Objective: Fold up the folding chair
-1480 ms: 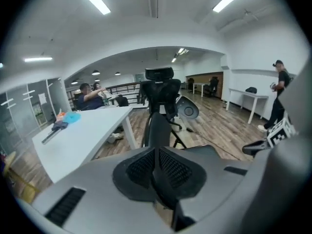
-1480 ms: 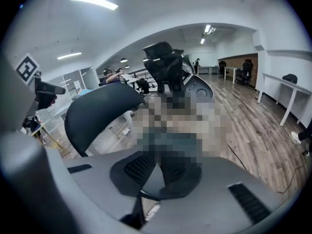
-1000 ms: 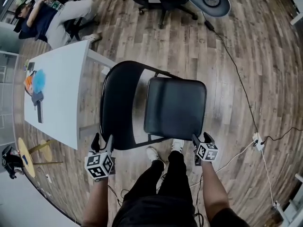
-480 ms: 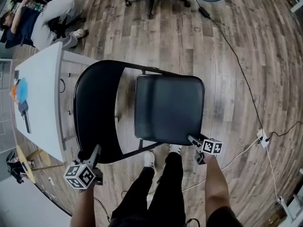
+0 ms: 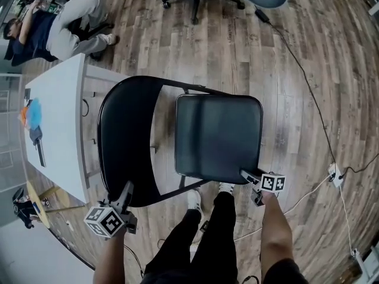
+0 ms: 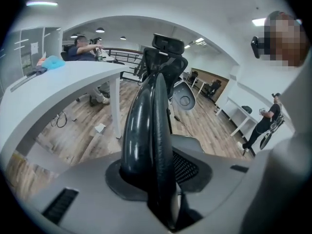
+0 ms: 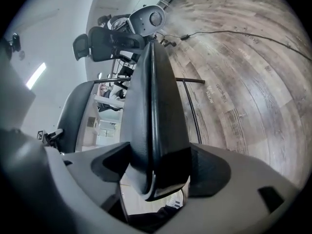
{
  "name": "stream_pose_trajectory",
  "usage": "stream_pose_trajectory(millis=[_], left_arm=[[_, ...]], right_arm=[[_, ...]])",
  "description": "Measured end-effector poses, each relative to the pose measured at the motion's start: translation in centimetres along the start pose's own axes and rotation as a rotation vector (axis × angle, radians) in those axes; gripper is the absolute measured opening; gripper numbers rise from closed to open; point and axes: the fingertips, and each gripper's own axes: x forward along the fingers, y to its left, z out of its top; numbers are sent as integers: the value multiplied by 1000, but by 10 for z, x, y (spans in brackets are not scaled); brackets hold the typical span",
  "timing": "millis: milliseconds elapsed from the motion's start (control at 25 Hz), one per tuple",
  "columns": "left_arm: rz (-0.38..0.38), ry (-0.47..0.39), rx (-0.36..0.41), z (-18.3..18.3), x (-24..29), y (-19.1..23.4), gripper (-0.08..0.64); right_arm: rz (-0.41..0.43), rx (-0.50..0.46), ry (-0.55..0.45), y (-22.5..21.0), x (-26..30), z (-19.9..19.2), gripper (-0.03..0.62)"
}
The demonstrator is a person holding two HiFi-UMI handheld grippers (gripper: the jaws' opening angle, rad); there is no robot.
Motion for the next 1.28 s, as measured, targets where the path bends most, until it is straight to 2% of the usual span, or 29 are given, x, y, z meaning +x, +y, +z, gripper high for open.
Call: stream_pose_trajectory(millis=[240,600,760,1040,1280], left_arm=[[-23,-35,35,17,-25,-22,103],[-36,-94,60,54,-75,-33,71],[-26,-119,69,75,-98,-18,67],[-8,-163,95,110,-146,32,67],[3,-167,99,127,-171,89,67]], right_arm=[[26,-45,-22,48,-14,0,346],[138,-191,50,179,-32,-12,330],[185,-278,75,261,-24,-17,330],[248,-492,150,432,33,-57,331],[334,-552,190,538,107,-88,331]])
